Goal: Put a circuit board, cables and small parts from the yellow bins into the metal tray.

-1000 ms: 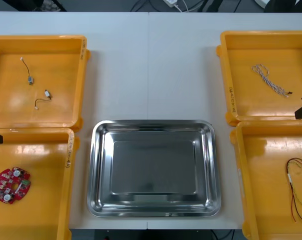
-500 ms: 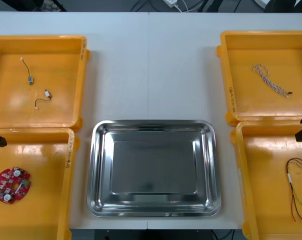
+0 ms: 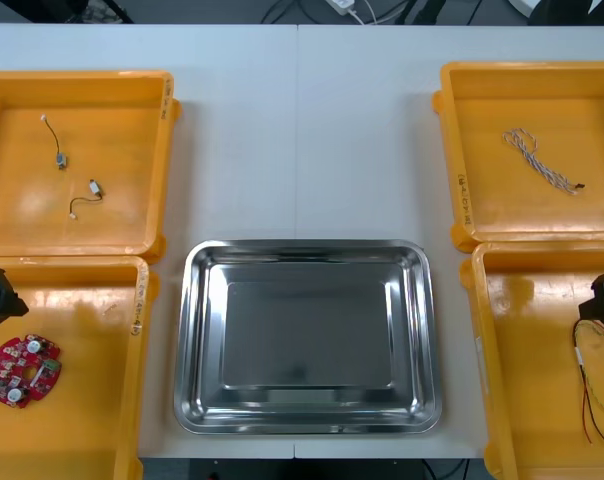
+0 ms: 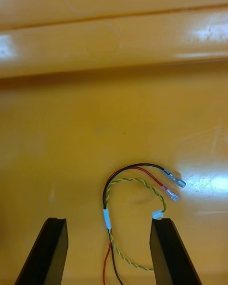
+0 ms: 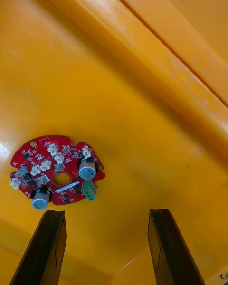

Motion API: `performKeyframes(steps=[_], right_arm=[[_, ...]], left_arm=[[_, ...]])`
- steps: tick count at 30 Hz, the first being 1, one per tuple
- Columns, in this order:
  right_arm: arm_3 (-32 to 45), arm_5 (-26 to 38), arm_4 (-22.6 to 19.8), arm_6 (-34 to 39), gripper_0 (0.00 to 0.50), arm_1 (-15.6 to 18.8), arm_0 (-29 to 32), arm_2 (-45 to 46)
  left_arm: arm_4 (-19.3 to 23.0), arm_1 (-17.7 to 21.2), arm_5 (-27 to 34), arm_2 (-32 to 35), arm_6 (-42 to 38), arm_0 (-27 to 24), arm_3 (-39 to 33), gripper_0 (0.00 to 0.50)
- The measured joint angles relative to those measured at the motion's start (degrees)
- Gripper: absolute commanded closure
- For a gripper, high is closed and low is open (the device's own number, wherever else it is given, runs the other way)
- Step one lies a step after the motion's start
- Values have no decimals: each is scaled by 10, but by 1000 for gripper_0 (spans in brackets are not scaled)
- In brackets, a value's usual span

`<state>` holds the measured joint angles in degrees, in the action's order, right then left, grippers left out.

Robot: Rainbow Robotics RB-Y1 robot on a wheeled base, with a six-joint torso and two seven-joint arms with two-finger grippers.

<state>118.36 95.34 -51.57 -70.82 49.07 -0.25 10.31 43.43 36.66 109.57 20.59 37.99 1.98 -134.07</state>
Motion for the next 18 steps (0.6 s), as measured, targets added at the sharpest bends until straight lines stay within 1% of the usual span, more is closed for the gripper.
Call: performKeyframes(steps=[4,12,18], right_arm=[[1,-16,-1,0,0,0,21,0],[3,-79,-2,0,0,0,69,0],[3,-85,-1,0,0,-11,88,-1]], left_arm=[[-8,-16,0,0,-26,8,-24,0],[-12,-23,0,0,-141,32,-47,0],[-17,-24,0,-1,-147,51,-49,0]])
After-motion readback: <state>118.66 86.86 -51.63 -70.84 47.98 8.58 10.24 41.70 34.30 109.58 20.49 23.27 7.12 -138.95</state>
